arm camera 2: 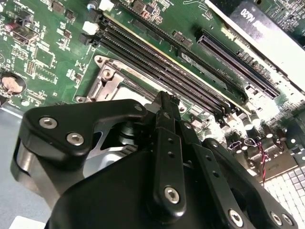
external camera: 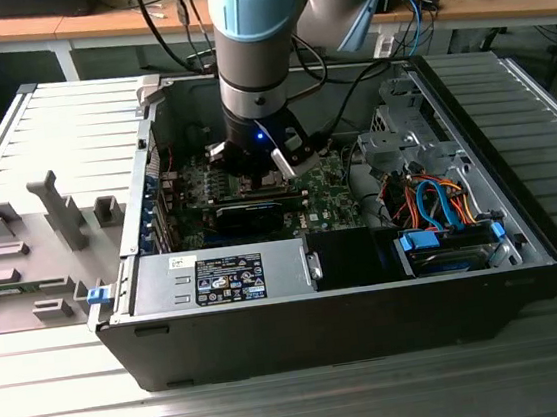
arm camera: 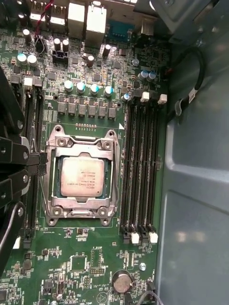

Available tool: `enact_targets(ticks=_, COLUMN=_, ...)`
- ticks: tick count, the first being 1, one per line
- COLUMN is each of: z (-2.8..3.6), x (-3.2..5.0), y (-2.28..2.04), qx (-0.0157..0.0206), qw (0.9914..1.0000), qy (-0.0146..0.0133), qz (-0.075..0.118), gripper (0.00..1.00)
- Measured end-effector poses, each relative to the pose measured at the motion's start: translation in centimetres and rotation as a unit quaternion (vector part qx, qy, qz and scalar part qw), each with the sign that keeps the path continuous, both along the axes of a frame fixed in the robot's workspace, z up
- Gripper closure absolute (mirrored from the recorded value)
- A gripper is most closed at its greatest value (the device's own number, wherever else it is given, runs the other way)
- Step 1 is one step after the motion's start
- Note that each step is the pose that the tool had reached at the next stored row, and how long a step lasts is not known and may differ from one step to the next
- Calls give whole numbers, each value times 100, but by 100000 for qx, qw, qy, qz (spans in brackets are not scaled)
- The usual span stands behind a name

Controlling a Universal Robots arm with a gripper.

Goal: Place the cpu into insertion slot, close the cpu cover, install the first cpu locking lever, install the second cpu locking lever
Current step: 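Install the second cpu locking lever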

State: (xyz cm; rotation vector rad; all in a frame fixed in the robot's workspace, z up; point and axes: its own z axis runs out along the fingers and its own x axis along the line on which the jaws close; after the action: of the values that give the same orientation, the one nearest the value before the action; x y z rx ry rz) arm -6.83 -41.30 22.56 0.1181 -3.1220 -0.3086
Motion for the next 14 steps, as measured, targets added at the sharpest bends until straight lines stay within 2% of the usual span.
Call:
enact_targets(ticks=5, z=-73, x=-87, y=7, qx=2, qw=100000, qy=-4, qz=5, gripper=89)
enact_targets(ticks=8, z=-139, x=-211, y=30, qx=-3, qw=100000, qy=-2, qz=22, gripper=89)
enact_targets(ticks=11, z=-176, x=-313, y=45, qx=-9, qw=100000, qy=5, qz=60, gripper=89)
enact_targets(ticks=14, z=-196, x=-333, y=50, qx=0, qw=99999, qy=0, qz=375, gripper=89)
